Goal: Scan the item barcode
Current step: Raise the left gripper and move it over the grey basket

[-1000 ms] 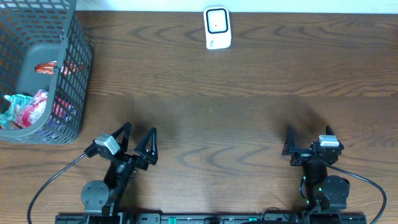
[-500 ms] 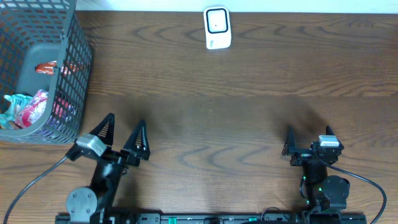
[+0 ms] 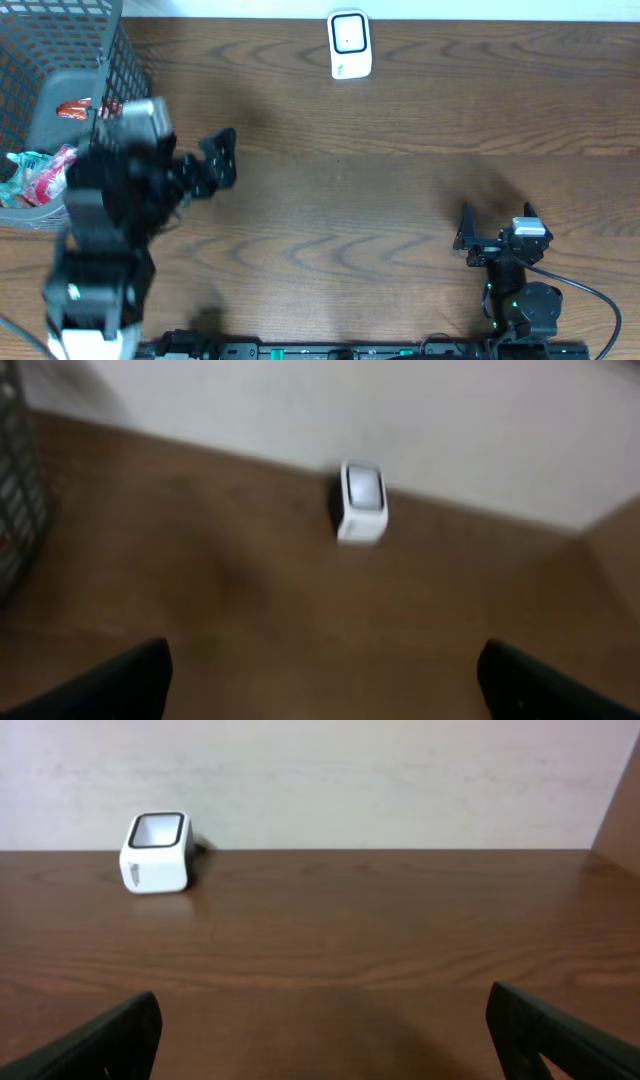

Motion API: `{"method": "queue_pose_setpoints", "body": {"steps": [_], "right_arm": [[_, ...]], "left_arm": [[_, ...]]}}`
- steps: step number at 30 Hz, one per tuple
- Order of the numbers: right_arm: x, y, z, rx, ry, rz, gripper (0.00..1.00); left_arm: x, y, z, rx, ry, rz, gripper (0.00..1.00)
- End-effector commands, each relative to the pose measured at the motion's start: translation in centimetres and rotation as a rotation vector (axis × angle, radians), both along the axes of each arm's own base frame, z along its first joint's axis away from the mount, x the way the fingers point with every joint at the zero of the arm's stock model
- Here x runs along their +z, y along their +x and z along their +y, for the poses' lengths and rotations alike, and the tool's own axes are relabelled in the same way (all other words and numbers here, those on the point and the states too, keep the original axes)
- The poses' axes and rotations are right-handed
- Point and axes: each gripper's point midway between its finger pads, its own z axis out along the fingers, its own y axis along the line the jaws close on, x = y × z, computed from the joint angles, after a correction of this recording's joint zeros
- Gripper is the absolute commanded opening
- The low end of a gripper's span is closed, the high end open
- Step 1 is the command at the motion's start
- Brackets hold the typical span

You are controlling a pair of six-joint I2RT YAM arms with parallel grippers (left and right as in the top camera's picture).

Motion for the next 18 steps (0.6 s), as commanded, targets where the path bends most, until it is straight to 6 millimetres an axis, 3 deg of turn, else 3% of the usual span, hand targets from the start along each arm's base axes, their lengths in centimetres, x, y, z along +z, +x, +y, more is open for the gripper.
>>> {"method": "queue_pose_setpoints", "body": {"steps": [1,5,9,13,18], "right_arm": [[-0.1,0.0,0.3,0.016,-0.003,0.0,0.99],[-0.1,0.0,0.3,0.016,-0.003,0.0,0.99],[-0.1,0.0,0.3,0.016,-0.003,0.0,0.99],[-0.1,0.0,0.3,0.016,-0.003,0.0,0.99],[-0.1,0.0,0.3,0.016,-0.003,0.0,0.99]], "left_arm": [[3.7,1.1,-1.1,-0.105,0.063,-0.028,0.98],[5.8,2.7,-0.7,-0.09,0.084,-0.08,0.98],[6.7,3.9,1.3,-0.014,0.071,-0.019,0.98],[7.5,5.6,5.4,0.097,0.061,0.138,0.98],[8.6,8.0,10.2,0.21,0.034,0.204,0.98]]}}
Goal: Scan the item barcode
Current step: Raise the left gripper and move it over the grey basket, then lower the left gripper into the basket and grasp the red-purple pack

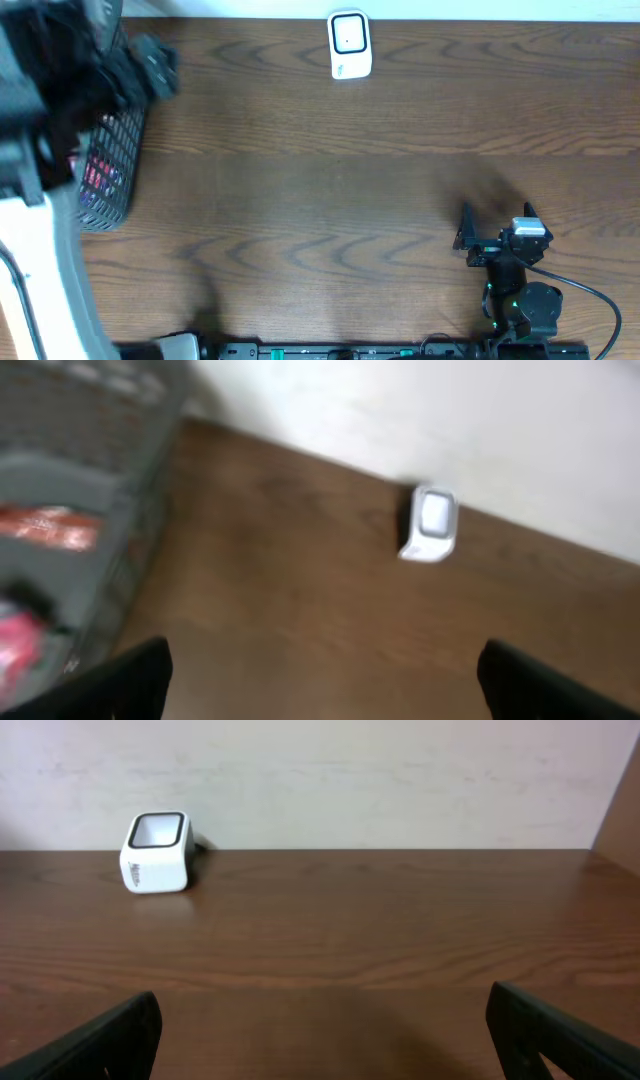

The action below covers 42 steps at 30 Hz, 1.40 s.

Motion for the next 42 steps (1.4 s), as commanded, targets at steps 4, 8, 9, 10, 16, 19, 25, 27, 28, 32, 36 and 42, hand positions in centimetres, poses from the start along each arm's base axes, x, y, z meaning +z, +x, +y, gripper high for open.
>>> {"method": "queue_pose_setpoints", "body": {"steps": [4,8,9,10,16,19,25,27,28,32,36,42], "right_arm": [[-0.1,0.0,0.3,0.015,-0.003,0.001,0.99],[-0.1,0.0,0.3,0.015,-0.003,0.001,0.99],[-0.1,0.0,0.3,0.015,-0.003,0.001,0.99],[-0.1,0.0,0.3,0.015,-0.003,0.001,0.99],[-0.1,0.0,0.3,0.015,-0.003,0.001,0.99],[-0.1,0.0,0.3,0.015,-0.003,0.001,0.99],[-0.1,0.0,0.3,0.015,-0.003,0.001,0.99],[-0.1,0.0,0.3,0.015,-0.003,0.001,0.99],[-0.1,0.0,0.3,0.015,-0.003,0.001,0.99],[-0.1,0.0,0.3,0.015,-0.003,0.001,0.99],[-0.1,0.0,0.3,0.015,-0.003,0.001,0.99],[-0.1,0.0,0.3,0.015,-0.003,0.001,0.99]], "left_arm": [[2.6,3.7,7.3,0.189,-0.034,-0.077,0.98],[3.7,4.2,12.0,0.303,-0.006,-0.144,0.98],[3.5,4.0,13.3,0.351,0.014,-0.139,0.98],[3.1,3.5,15.0,0.413,0.035,-0.121,0.98],[-2.9,0.0,22.1,0.746,0.085,0.116,0.98],[-5.7,0.3,22.9,0.76,0.063,0.192,0.98],[-11.9,0.1,23.2,0.758,0.04,0.398,0.98],[-14.1,-0.9,23.8,0.8,0.064,0.495,0.98],[-14.9,-1.2,24.1,0.818,0.072,0.53,0.98],[-18.3,-1.6,24.4,0.819,0.074,0.648,0.98],[-20.5,-1.2,24.1,0.794,0.043,0.708,0.93],[-23.5,-1.3,23.9,0.774,0.022,0.805,0.78]]}}
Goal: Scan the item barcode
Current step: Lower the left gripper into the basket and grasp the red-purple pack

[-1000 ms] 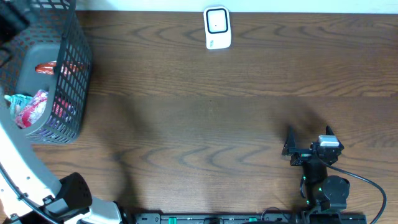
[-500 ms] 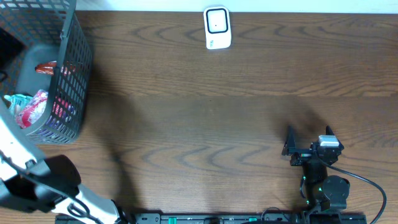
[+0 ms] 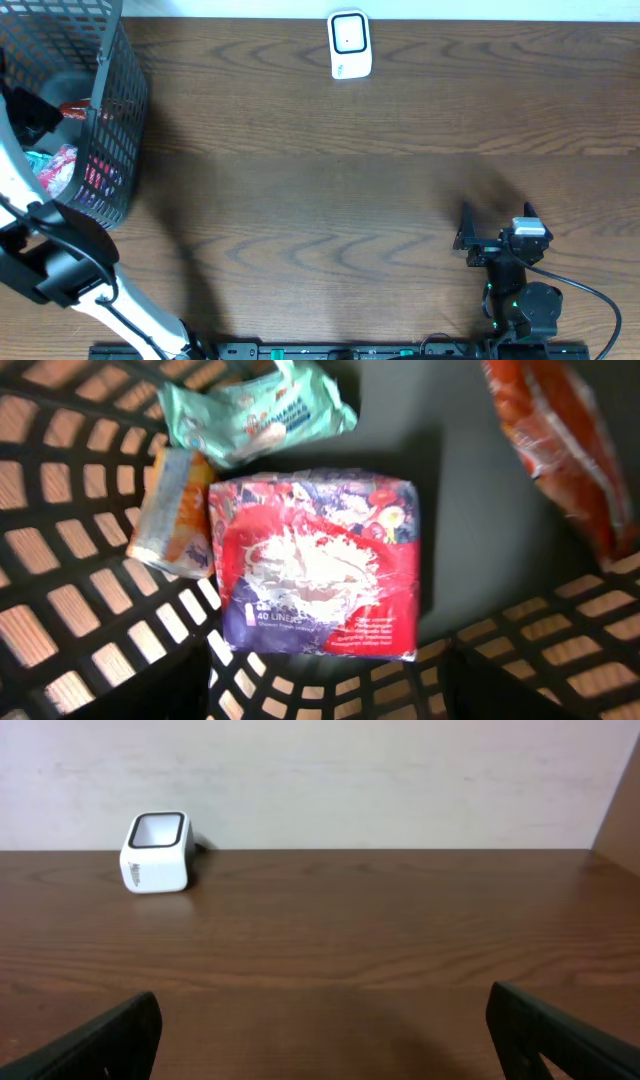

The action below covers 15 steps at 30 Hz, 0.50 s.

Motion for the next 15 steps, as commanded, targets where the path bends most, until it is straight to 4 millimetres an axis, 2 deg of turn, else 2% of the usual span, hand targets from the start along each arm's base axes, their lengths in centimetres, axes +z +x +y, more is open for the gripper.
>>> {"method": "queue_pose_setpoints", "body": {"steps": [1,15], "right_arm": [[-0.1,0.0,0.3,0.015,-0.003,0.0,0.99],[-0.1,0.0,0.3,0.015,-0.003,0.0,0.99]], "left_arm": [[-2.2,-0.2,0.0,0.011,-0.032,0.059,0.8],[-9.2,-0.4,-0.3,0.024,-0.135,0.213,0.84]]}}
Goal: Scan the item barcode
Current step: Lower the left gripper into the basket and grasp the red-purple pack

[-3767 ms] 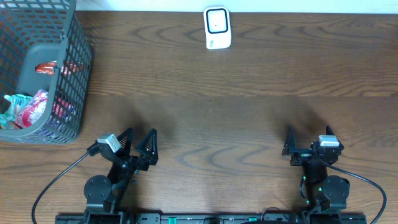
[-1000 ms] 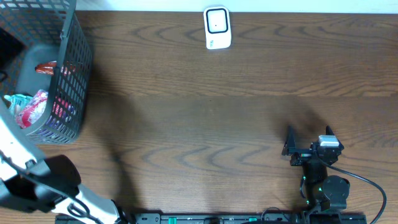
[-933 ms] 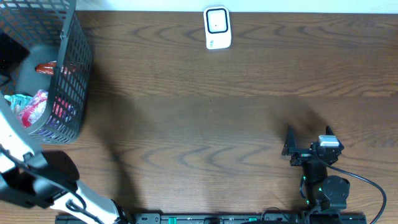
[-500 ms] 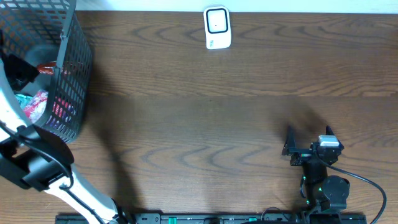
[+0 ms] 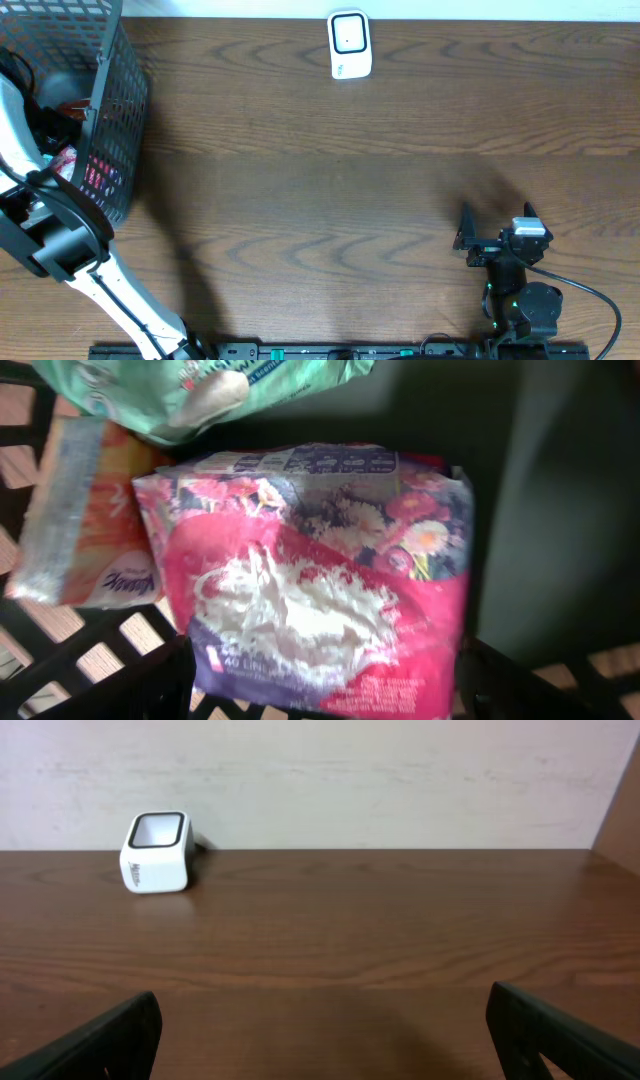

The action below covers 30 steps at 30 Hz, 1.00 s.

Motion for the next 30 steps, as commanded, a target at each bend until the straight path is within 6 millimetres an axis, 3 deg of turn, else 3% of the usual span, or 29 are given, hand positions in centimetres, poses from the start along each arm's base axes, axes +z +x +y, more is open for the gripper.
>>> {"method": "queue_pose_setpoints", "body": {"steps": [1,10,12,14,15,16,18,19,22,26,29,30], "right_arm": [[-0.1,0.0,0.3,0.015,-0.003,0.0,0.99],[-0.1,0.0,0.3,0.015,-0.003,0.0,0.99],[-0.1,0.0,0.3,0.015,-0.003,0.0,0.99],[-0.1,0.0,0.3,0.015,-0.003,0.0,0.99],[-0.1,0.0,0.3,0.015,-0.003,0.0,0.99],[-0.1,0.0,0.3,0.015,-0.003,0.0,0.99],[-0.1,0.0,0.3,0.015,-0.003,0.0,0.99],[-0.1,0.0,0.3,0.015,-0.003,0.0,0.99],[-0.1,0.0,0.3,0.015,-0.003,0.0,0.99],[-0.1,0.0,0.3,0.015,-0.003,0.0,0.99],[-0.1,0.0,0.3,0.015,-0.003,0.0,0.99],[-0.1,0.0,0.3,0.015,-0.003,0.0,0.99]], "left_arm": [[-2.3,-0.8,-0.6,0.025,-0.037,0.064,0.84],[-6.7,-2.2,-1.4,0.024,-0.085,0.143,0.84],[-7.2,-2.6,-1.7,0.024,-0.095,0.158,0.79],[-7.5,-3.0,-1.9,0.024,-0.102,0.171,0.64],[-7.5,-3.1,-2.0,0.024,-0.105,0.175,0.41],[-7.4,-3.1,-2.0,0.024,-0.105,0.176,0.28],[-7.3,-3.2,-2.1,0.023,-0.108,0.18,0.11],[-7.2,-3.3,-2.1,0.023,-0.11,0.184,0.08],[-6.6,-3.7,-2.2,0.023,-0.118,0.195,0.07],[-4.3,-3.2,-2.3,0.025,-0.111,0.153,0.07],[-1.6,-1.6,-2.7,0.029,-0.121,0.032,0.07],[0.4,-0.6,-2.9,0.026,-0.117,-0.054,0.07]]}}
